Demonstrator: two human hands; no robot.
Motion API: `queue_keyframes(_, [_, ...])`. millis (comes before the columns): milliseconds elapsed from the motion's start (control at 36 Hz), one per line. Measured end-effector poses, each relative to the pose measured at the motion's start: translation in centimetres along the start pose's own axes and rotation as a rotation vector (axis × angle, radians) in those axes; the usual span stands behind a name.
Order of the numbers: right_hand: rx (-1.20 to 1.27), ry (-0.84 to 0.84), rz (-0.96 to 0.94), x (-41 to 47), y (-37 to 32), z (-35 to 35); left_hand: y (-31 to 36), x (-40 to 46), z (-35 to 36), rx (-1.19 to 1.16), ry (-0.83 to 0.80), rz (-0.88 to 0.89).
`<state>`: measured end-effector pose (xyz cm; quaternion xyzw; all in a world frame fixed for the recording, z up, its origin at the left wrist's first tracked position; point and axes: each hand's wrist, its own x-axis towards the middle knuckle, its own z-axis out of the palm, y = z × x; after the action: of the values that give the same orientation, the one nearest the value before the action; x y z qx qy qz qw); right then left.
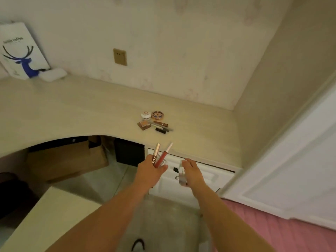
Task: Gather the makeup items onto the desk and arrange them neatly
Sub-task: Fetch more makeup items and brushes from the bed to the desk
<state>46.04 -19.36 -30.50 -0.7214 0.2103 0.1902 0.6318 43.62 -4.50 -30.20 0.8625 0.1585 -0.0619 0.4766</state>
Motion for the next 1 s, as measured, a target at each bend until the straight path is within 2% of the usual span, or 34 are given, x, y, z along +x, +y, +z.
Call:
queue_keyframes(194, [0.334,0.076,0.223,8.1,-6.2,2.5,2.6,10.5,-2.6,0.026,-0.040,0.001])
queue_keyframes(417, [0.660,0.081,0.265,16.2,-10.9,4.3,4.4,19.6,-2.9,0.081,-0.087,-0.005])
queue_keyframes(556, [0.601,0.000,0.223,21.3,-13.2,4.8,5.5,25.1,-2.4,0.093,-0.097,-0.001])
queue_keyframes(750, [0.508,-0.089,0.251,27.9,-15.5,4.9,6.4,31.2,-2.5,0.069,-0.036,-0.104])
queue_keyframes(1000, [0.303,-0.110,0.275,34.3,-16.2,5.7,7.0,37.7,-2.9,0.098,0.008,-0.053])
